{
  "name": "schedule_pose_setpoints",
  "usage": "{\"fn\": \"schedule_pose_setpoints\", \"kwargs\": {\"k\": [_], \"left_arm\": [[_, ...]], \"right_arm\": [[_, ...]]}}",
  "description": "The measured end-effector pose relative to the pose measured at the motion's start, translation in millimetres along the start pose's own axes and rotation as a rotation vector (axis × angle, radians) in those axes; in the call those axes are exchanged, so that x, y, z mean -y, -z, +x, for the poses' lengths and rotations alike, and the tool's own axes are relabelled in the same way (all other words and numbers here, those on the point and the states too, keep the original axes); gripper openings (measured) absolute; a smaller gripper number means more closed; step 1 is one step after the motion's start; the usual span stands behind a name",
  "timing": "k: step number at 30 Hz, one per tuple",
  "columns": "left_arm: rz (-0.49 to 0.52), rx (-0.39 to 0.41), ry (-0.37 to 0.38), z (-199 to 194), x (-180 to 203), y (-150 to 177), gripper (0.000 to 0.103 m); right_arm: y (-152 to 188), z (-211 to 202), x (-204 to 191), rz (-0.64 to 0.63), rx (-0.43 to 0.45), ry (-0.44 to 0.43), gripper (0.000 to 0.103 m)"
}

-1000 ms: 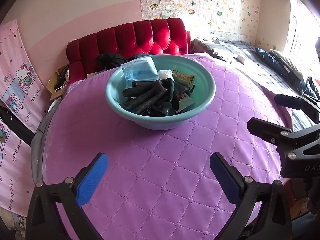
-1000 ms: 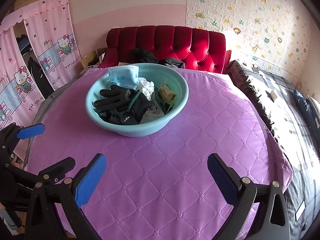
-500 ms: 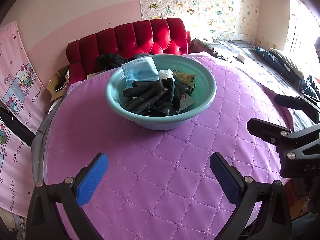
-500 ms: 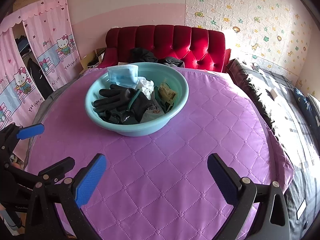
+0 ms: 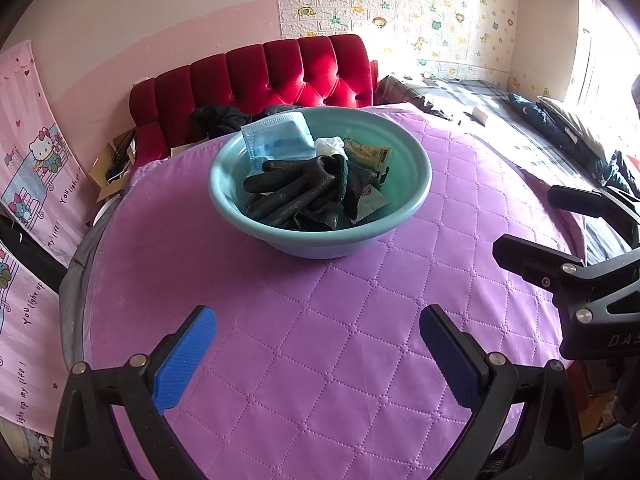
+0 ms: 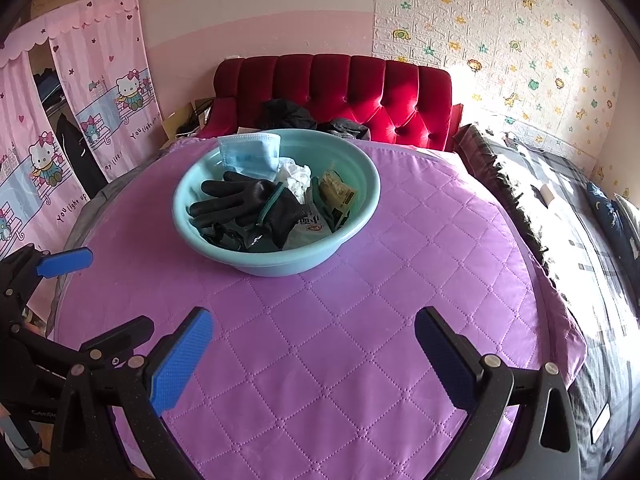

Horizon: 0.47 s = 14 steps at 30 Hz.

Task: Organize soft objects

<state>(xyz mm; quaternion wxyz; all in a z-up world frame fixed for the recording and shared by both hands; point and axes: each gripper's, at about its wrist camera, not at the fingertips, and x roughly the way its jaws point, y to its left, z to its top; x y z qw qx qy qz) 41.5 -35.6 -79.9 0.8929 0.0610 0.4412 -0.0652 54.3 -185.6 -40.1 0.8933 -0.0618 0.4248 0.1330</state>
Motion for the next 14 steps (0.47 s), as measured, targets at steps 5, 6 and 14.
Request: {"fn": "schedule_pose_setpoints", "kwargs": {"k": [5, 6, 14], "left_arm": [[-0.002, -0.006, 0.013, 2.0, -1.0, 0.1, 0.103], [-0.002, -0.007, 0.015, 2.3, -1.3, 0.1, 0.103], [0.009, -0.013, 0.005, 6.2, -4.0, -0.7, 0.103]], "right_arm": [[-0.2, 1.1, -0.1, 0.003, -0.001, 0.001, 0.103], [-0.2, 1.7, 0.1, 0.004, -0.003, 0.000, 0.103], [-1.4, 5.5, 0.2, 0.011, -0.004, 0.002, 0.103]]}}
